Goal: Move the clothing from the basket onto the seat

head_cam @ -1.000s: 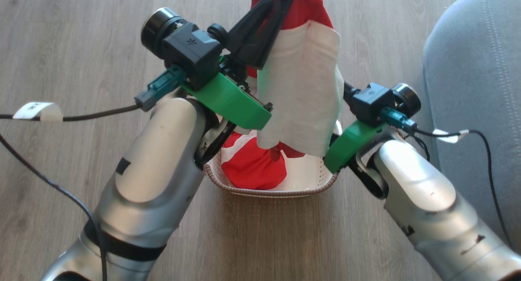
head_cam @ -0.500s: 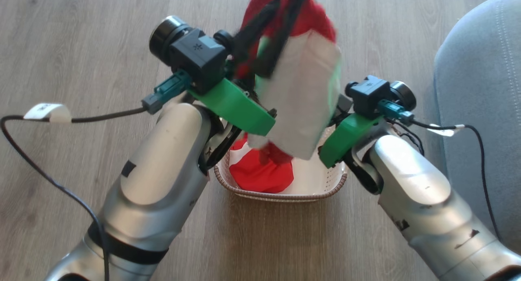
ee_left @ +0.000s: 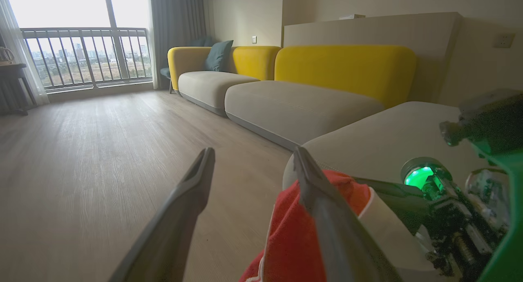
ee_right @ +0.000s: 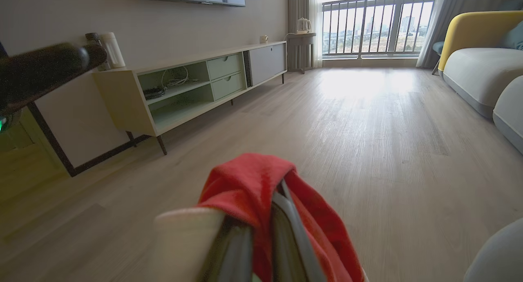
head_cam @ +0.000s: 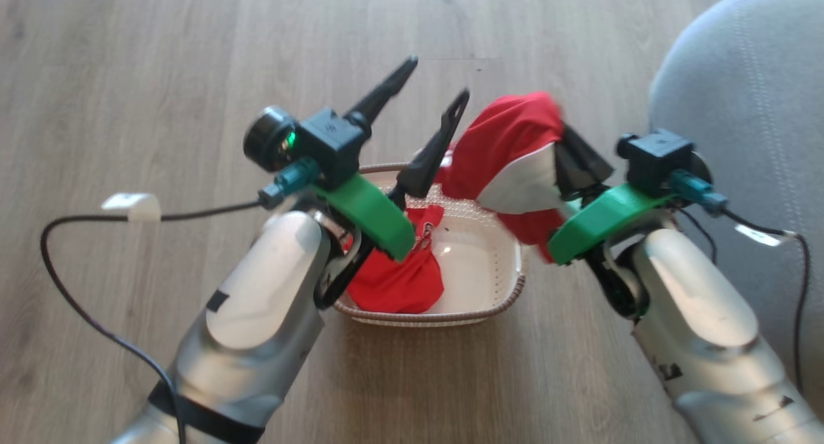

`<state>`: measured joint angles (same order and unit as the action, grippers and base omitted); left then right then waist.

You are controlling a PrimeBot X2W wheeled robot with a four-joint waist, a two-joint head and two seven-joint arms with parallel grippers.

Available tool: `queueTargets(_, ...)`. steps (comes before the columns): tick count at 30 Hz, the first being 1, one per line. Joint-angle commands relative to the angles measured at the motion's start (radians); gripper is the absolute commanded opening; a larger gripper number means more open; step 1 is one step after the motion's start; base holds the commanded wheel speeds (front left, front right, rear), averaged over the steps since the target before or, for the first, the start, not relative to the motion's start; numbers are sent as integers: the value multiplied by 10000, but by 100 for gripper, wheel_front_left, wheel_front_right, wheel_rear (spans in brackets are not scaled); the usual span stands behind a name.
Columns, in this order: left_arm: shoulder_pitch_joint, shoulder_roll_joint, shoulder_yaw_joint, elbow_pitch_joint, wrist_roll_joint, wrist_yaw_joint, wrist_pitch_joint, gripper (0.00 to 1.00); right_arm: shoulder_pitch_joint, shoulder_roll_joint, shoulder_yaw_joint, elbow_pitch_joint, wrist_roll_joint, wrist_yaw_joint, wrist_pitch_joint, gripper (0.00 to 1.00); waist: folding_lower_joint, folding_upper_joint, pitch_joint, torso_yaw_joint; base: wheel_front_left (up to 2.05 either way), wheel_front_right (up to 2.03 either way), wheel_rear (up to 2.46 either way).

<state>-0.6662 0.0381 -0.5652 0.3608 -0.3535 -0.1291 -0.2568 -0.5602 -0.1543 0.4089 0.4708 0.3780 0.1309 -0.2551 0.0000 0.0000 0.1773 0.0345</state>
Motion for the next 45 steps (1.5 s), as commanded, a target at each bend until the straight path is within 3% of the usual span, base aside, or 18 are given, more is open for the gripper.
queueTargets(1,-161,198,206,-224,92,-9,-49,100,-9,53,-123,-523,-92,-2,-67,0,0,0,-14,-209,0,0,0)
queueTargets(17,855,831,-383,170,-120,-14,-49,100,708,278,-1308,-1668,-110,-2,-67,0,0,0,-204,-2459,0,0,0)
queueTargets(38,1924,1004,108,12,-141,-15,-49,100,1848,515,-2153,-2821,-24,-2,-67,0,0,0,-658,-5393,0,0,0)
queueTargets(45,1974,1036,153,-162,-24,-15,-49,100,2225,582,-2658,-3319,-110,-2,-67,0,0,0,-388,-5813,0,0,0)
